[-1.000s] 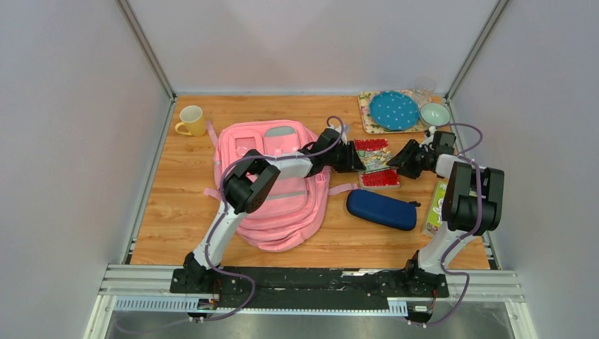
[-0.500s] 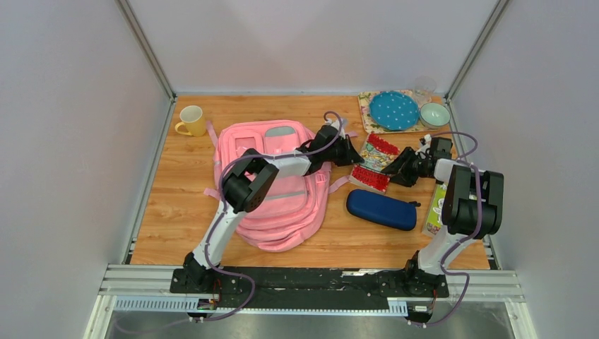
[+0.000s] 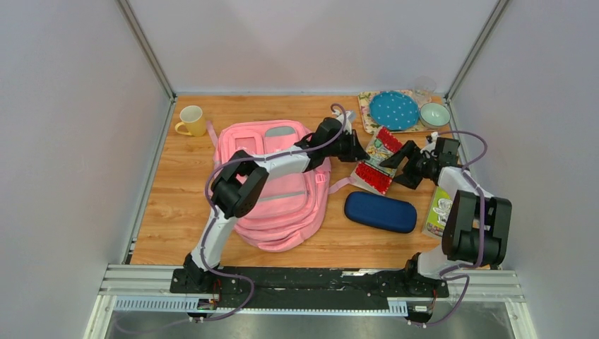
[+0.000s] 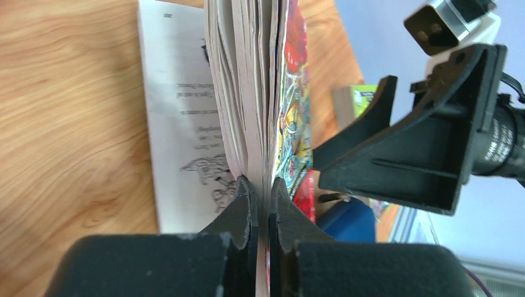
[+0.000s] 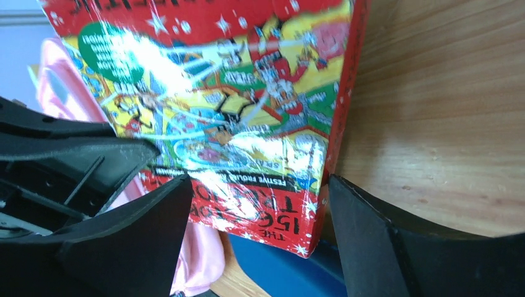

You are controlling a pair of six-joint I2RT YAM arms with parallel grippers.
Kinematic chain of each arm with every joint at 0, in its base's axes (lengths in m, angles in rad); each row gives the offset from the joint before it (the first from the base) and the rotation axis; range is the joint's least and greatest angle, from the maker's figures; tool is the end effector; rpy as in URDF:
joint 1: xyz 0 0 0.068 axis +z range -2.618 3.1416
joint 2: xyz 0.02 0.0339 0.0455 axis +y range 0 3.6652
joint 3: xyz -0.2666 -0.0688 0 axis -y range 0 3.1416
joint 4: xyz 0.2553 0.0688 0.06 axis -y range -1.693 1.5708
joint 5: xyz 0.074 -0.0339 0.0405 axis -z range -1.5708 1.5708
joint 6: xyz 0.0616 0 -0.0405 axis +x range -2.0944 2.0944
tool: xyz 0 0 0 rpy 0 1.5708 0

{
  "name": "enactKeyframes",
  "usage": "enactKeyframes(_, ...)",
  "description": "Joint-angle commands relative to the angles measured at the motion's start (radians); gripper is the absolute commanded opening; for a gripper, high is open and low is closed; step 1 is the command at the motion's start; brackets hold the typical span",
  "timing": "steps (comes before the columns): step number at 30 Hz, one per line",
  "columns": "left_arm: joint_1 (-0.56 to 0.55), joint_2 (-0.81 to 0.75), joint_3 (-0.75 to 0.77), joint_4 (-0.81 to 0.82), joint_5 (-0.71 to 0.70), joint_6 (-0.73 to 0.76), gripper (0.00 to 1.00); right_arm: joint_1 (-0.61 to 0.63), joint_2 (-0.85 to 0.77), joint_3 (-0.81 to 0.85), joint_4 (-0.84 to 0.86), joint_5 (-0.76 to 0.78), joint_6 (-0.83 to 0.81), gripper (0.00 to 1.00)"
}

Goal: Pack the student bag
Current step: Pick up the book from the center of the board.

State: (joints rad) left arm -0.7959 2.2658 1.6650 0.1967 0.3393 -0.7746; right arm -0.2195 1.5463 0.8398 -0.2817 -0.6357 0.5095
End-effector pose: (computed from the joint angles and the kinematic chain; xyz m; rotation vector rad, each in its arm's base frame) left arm 0.3748 -0.4121 0.1715 0.2722 2.1981 -1.2936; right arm 0.3150 -0.0328 0.1567 0.6628 2.4311 0.9250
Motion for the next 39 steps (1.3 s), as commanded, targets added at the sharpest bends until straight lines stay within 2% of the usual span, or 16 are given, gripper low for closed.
enactKeyframes(1, -0.045, -0.169, -0.002, 0.041, 0.096, 0.066, 0.00, -0.041, -0.162, -0.025, 0.041, -0.022, 0.050, 0.84)
enactKeyframes(6, -0.037, -0.270, -0.062, 0.072, 0.109, 0.055, 0.00, -0.058, -0.310, -0.079, 0.041, -0.090, 0.053, 0.86)
enactKeyframes(14, -0.002, -0.469, -0.286, 0.210, 0.127, 0.003, 0.00, -0.058, -0.530, -0.116, 0.010, -0.162, 0.098, 0.86)
enactKeyframes(20, 0.033, -0.592, -0.447, 0.357, 0.161, -0.080, 0.00, -0.055, -0.624, -0.142, 0.027, -0.249, 0.135, 0.88)
enactKeyframes(25, 0.043, -0.661, -0.525, 0.444, 0.178, -0.132, 0.00, -0.028, -0.683, -0.145, -0.025, -0.240, 0.127, 0.87)
enactKeyframes(30, 0.044, -0.704, -0.553, 0.497, 0.217, -0.176, 0.00, 0.051, -0.715, -0.156, -0.018, -0.226, 0.152, 0.86)
enactKeyframes(33, 0.043, -0.732, -0.614, 0.538, 0.221, -0.204, 0.00, 0.106, -0.733, -0.177, 0.053, -0.237, 0.210, 0.86)
enactKeyframes(36, 0.043, -0.752, -0.680, 0.653, 0.253, -0.268, 0.00, 0.181, -0.746, -0.195, 0.140, -0.225, 0.280, 0.84)
enactKeyframes(39, 0.044, -0.779, -0.753, 0.702, 0.256, -0.316, 0.00, 0.256, -0.776, -0.220, 0.213, -0.197, 0.326, 0.70)
